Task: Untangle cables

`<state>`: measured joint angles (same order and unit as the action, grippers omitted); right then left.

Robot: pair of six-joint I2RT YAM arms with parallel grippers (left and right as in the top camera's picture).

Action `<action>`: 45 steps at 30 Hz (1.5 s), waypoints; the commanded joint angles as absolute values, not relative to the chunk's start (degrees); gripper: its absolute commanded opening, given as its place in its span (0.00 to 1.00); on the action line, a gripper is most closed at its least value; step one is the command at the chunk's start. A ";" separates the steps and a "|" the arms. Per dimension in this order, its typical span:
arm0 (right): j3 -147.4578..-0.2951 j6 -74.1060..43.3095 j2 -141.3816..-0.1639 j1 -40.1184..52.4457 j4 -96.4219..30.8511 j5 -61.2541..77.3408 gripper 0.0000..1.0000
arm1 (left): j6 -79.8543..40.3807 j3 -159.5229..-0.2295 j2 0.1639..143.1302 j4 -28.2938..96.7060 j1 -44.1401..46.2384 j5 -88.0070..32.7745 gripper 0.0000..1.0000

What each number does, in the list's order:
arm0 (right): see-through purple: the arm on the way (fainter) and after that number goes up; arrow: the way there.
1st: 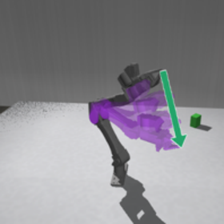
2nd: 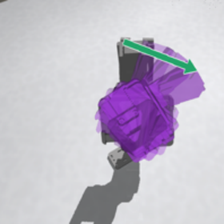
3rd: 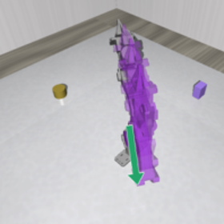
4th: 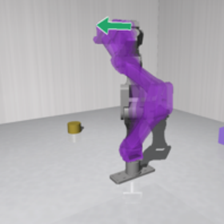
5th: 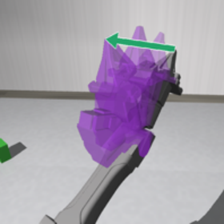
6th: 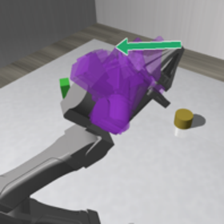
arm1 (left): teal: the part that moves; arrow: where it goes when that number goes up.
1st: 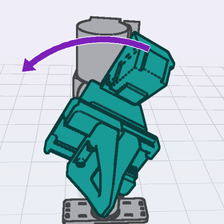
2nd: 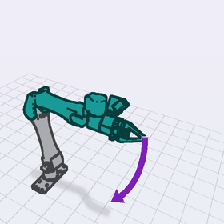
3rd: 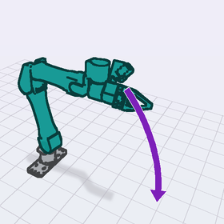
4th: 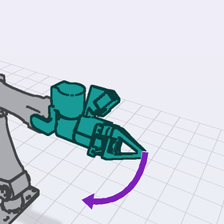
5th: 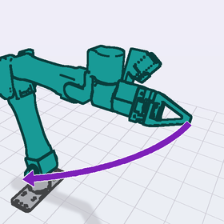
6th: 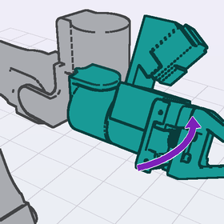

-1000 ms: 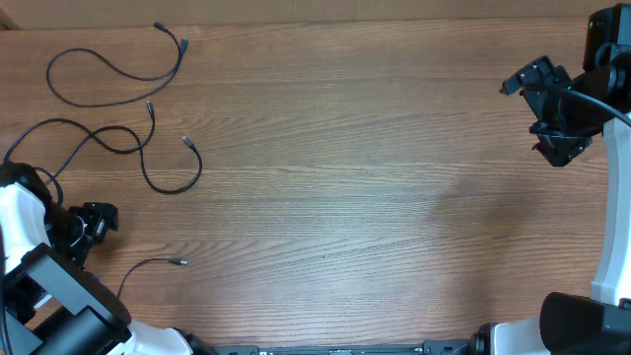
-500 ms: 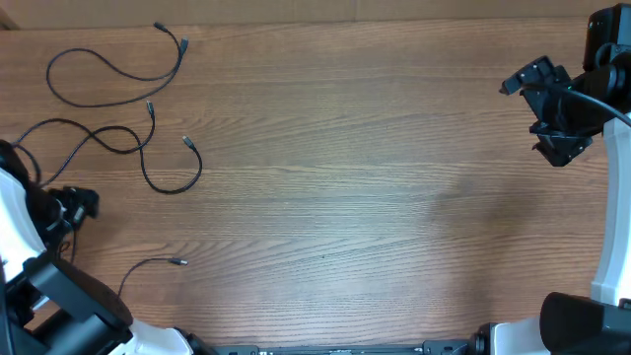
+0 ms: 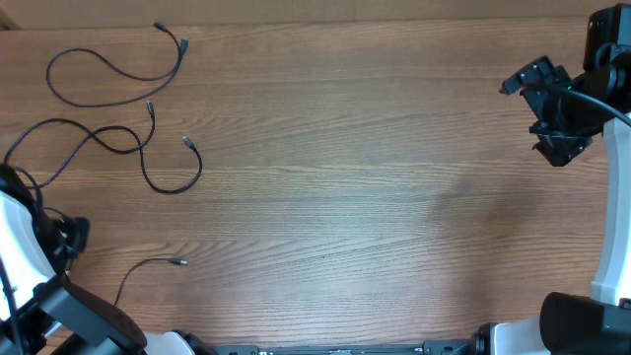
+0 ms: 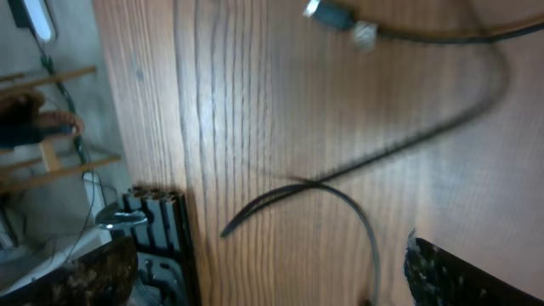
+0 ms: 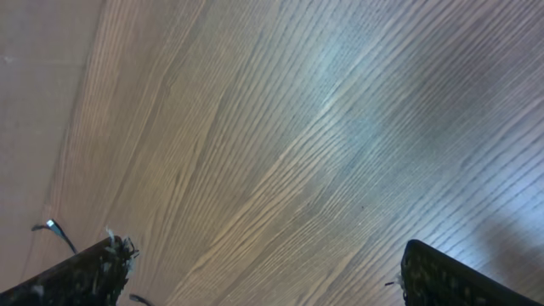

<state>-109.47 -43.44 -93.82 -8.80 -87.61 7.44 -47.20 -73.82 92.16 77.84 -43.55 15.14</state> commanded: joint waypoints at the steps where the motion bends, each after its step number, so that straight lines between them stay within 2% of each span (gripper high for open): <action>1: -109.86 -43.00 -93.58 -8.71 -87.53 6.90 1.00 | -41.89 -65.95 91.81 71.48 -44.73 9.89 1.00; 3: -109.86 -43.00 -93.58 -8.71 -87.53 6.90 1.00 | -37.10 -63.42 91.81 67.99 -44.71 5.17 0.99; 5: -109.86 -43.00 -93.58 -8.71 -87.53 6.90 1.00 | -34.76 -61.78 91.81 65.84 -44.71 1.56 0.93; 6: -109.86 -43.00 -93.58 -8.71 -87.53 6.90 1.00 | -34.68 -61.10 91.81 65.54 -44.71 0.30 0.80; 8: -109.86 -43.00 -93.58 -8.71 -87.53 6.90 1.00 | -34.68 -61.01 91.81 65.32 -44.71 0.36 0.59; 10: -109.86 -43.00 -93.58 -8.71 -87.53 6.90 1.00 | -34.68 -61.01 91.81 65.06 -44.71 0.60 0.50; 11: -109.86 -43.00 -93.58 -8.71 -87.53 6.90 1.00 | -34.70 -60.99 91.81 65.08 -44.71 0.56 0.50; 12: -109.86 -43.00 -93.58 -8.71 -87.53 6.90 1.00 | -34.70 -60.99 91.81 64.99 -44.71 0.54 0.43; 16: -109.86 -43.00 -93.58 -8.71 -87.53 6.90 1.00 | -34.70 -61.01 91.81 64.60 -44.73 -1.21 0.08; 17: -109.86 -43.00 -93.58 -8.71 -87.53 6.90 1.00 | -34.70 -61.01 91.81 64.45 -44.73 -3.40 0.04; 29: -109.86 -43.00 -93.58 -8.71 -87.53 6.90 1.00 | -34.74 -66.35 91.81 65.89 -49.82 -26.94 0.04; 35: -109.86 -43.00 -93.58 -8.71 -87.53 6.90 1.00 | -34.63 -71.16 91.81 65.63 -54.43 -22.72 0.04; 41: -109.86 -43.00 -93.58 -8.71 -87.53 6.90 1.00 | -32.14 -71.79 91.81 60.93 -55.70 -24.12 0.05; 45: -109.86 -43.00 -93.58 -8.71 -87.53 6.90 1.00 | -34.20 -71.77 91.81 60.88 -55.33 -11.09 0.04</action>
<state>-109.47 -43.42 -93.82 -8.80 -87.64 7.44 -34.04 -70.61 92.27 60.90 -55.57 -20.86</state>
